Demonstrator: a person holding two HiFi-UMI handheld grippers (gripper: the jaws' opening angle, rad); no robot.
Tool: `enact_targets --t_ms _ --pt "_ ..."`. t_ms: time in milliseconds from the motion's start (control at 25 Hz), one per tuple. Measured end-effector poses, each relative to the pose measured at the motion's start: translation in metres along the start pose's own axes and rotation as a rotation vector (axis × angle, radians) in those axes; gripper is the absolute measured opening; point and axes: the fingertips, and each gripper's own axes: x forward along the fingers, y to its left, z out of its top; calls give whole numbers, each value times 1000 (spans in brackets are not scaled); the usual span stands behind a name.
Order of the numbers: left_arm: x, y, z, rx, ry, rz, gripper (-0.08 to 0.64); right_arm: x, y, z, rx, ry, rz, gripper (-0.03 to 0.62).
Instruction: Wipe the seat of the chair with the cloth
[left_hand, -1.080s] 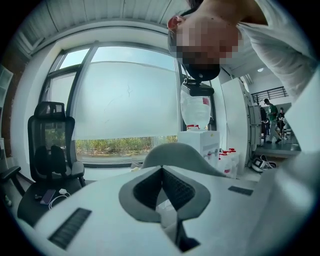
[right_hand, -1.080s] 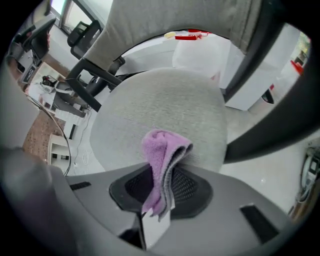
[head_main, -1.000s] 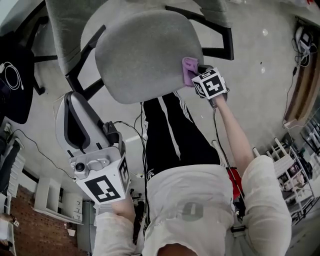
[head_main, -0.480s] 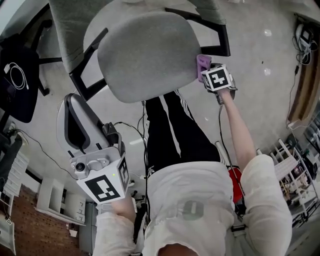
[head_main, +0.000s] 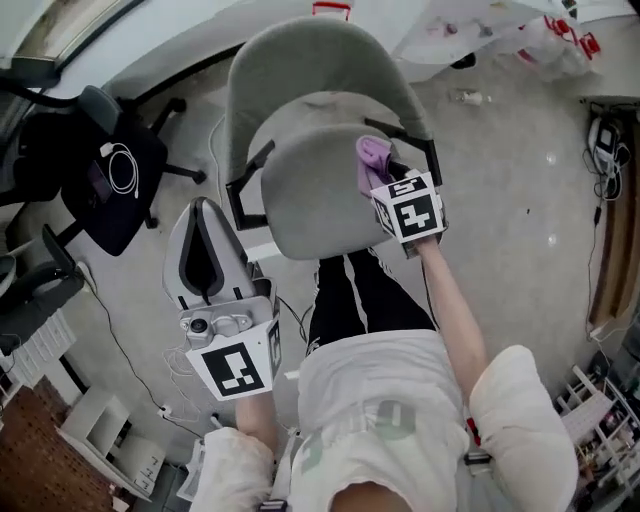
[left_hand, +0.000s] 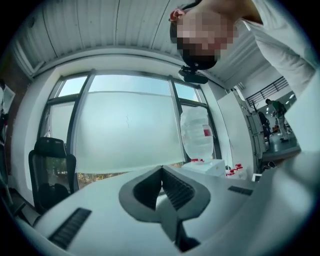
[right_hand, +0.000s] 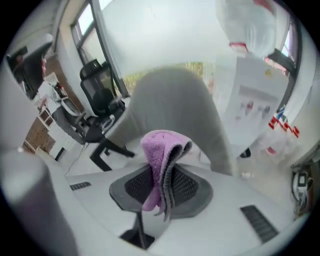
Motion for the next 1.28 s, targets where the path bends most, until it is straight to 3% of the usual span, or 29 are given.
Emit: enact_targets --t_ms 160,240,360,560,800,1080,1280 --pt "10 4 73 -2 -151 48 14 -93 39 143 -54 -352 58 88" --pt "13 4 106 4 -210 51 14 -152 61 194 -94 -530 94 87" --pt "6 -1 150 3 -271 26 14 -238 95 231 -148 -749 122 87" --pt "-6 -6 183 -10 -326 1 13 -338 141 257 -250 -1046 150 87" --pt "-11 4 200 4 -361 -10 14 -379 164 271 -299 -1175 153 87" --pt "-4 3 220 -12 -452 -65 14 -394 162 276 -302 -1209 128 89" --pt "7 -1 210 -34 -430 -105 14 -402 154 277 -305 -1220 89 87"
